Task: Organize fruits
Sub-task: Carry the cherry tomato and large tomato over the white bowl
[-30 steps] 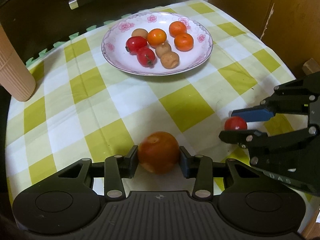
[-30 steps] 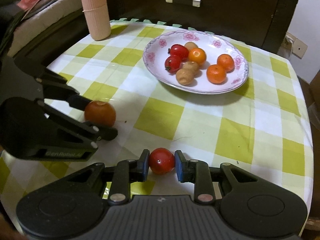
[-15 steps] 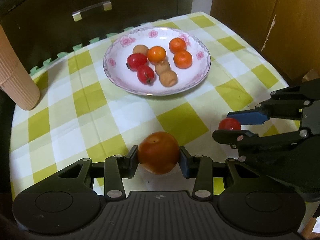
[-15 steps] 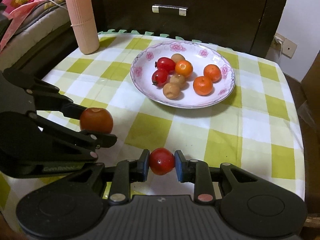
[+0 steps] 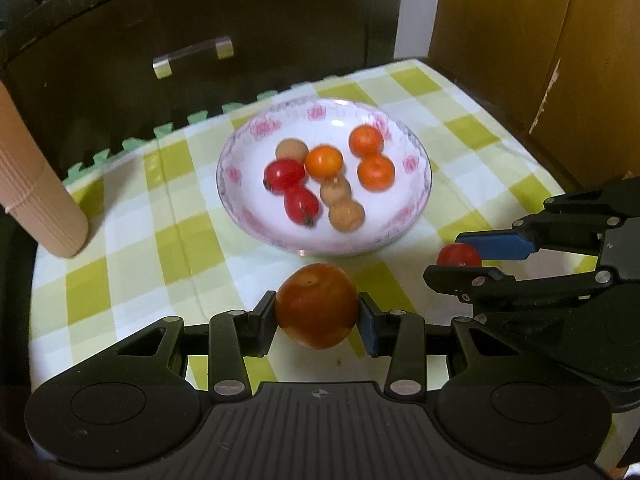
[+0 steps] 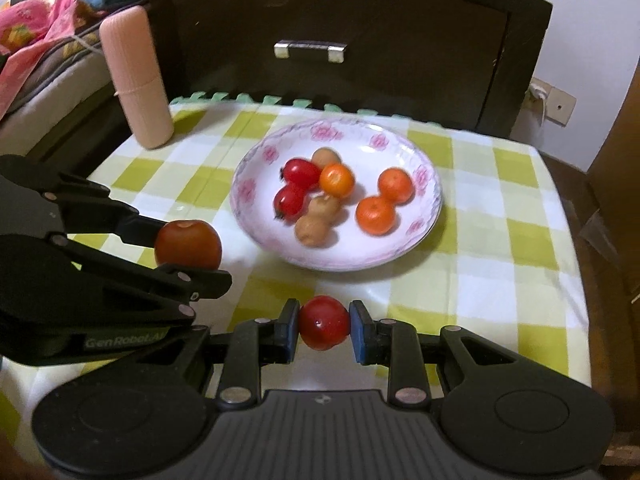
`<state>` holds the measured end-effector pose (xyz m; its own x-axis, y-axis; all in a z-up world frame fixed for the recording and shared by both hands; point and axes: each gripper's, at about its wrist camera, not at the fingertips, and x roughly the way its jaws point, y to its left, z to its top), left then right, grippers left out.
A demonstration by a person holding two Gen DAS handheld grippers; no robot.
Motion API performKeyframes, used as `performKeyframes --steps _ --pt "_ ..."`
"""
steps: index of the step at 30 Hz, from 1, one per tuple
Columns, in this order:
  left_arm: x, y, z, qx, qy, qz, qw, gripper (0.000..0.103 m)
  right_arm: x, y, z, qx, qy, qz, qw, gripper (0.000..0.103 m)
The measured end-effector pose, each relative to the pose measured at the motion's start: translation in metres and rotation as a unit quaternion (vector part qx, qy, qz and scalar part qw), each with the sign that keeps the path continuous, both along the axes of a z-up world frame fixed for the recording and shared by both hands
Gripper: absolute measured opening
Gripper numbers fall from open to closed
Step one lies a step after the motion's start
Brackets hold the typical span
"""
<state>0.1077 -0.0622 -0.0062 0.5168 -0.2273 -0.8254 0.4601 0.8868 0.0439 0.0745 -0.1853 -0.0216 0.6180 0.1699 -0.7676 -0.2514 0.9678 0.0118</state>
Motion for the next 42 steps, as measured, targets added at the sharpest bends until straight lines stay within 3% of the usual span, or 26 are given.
performKeyframes --steps 10,21,42 --pt "0.039 -0.009 0.014 -0.015 -0.02 0.015 0.9996 0.048 0.039 -0.01 0.014 0.002 -0.023 -0.016 1.0 0.026" --pt "0.073 -0.018 0.004 -0.011 -0.016 0.02 0.9996 0.048 0.081 -0.015 -0.001 -0.007 -0.015 -0.023 1.0 0.026" --pt "0.097 -0.016 -0.006 -0.02 0.003 0.036 0.9991 0.049 0.1 -0.012 -0.004 -0.019 -0.037 0.0 0.999 0.027"
